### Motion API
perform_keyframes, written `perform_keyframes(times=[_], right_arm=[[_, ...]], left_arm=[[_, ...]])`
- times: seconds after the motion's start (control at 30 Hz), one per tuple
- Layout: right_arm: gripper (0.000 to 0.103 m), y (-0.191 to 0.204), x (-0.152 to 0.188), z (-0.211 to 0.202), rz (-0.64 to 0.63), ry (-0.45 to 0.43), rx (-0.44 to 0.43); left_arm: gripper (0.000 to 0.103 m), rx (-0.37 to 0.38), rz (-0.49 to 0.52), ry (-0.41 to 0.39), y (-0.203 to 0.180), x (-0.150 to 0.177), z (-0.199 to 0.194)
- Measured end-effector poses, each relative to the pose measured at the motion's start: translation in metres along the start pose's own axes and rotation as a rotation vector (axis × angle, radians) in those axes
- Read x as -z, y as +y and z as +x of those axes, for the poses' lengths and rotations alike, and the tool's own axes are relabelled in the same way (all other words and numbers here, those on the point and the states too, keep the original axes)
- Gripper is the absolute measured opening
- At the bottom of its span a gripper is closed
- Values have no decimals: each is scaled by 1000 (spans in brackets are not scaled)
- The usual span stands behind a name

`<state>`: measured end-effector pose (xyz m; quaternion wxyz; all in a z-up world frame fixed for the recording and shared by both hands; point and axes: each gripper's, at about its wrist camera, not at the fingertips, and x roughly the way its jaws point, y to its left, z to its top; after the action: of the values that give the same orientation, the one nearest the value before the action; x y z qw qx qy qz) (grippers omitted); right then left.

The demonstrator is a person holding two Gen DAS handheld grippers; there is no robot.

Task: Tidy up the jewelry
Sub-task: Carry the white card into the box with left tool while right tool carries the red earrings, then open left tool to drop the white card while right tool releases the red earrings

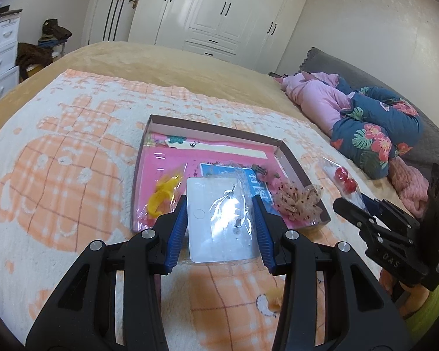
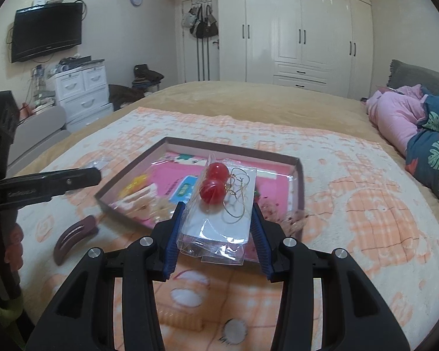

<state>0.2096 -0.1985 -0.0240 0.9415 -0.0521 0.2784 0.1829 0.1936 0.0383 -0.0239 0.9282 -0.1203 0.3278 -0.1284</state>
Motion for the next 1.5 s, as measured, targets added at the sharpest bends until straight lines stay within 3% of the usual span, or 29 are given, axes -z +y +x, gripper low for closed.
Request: perform_keyframes(times=[0.5,0.73,0.93,1.27,1.5], right_arm=[[42,-34,-9,28,24,27,72],[27,-41,-6,51,13,57,80],[25,-54,7,76,82,127,68],[25,-76,21,50,126,102,103],[25,-69,37,48,70,161,123]], left_arm=[[35,12,29,40,-15,-21,45],[35,19,10,85,-17,-28,77],[35,6,-2,144,-14,-24,104],[36,-15,25,194,-15,-17,124],[50,-23,30,196,-15,-14,125]])
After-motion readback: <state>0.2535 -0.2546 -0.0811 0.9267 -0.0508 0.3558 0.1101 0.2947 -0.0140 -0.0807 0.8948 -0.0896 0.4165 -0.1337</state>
